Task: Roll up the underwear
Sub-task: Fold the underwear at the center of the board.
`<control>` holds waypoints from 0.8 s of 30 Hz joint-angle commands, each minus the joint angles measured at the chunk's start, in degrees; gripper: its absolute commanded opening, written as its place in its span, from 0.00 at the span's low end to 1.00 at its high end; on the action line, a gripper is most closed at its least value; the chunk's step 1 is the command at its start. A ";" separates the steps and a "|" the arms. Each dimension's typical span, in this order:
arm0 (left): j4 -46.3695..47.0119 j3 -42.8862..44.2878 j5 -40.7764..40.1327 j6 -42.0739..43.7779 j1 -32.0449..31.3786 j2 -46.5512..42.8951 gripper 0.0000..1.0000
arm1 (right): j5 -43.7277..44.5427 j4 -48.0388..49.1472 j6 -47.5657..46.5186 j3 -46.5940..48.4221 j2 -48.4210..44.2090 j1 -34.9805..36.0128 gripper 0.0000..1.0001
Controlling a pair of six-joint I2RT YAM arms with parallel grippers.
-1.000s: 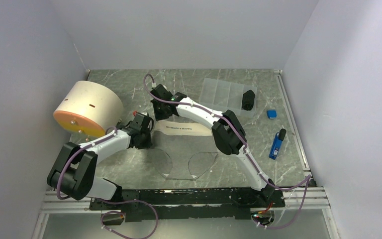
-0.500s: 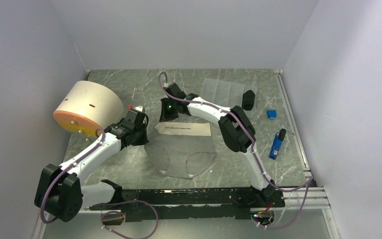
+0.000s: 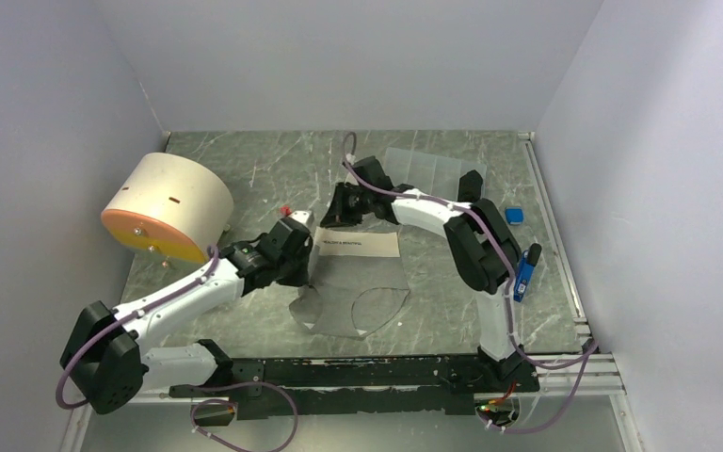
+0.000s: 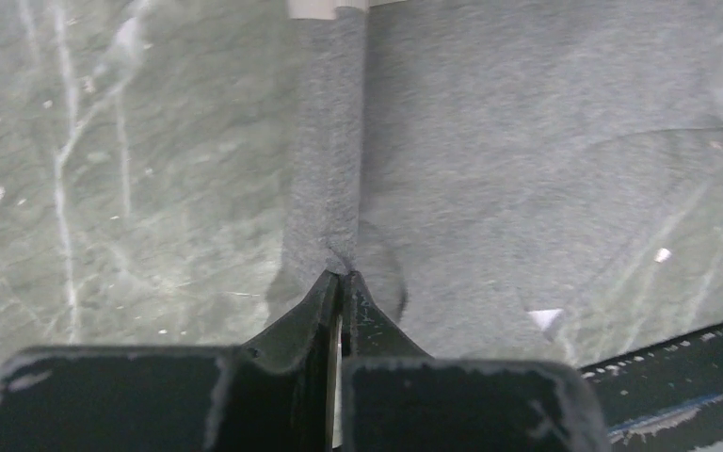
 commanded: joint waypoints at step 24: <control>4.13 24.08 0.15 -11.26 -22.80 27.59 0.05 | -9.28 6.47 -11.60 -25.71 -16.20 -18.30 0.11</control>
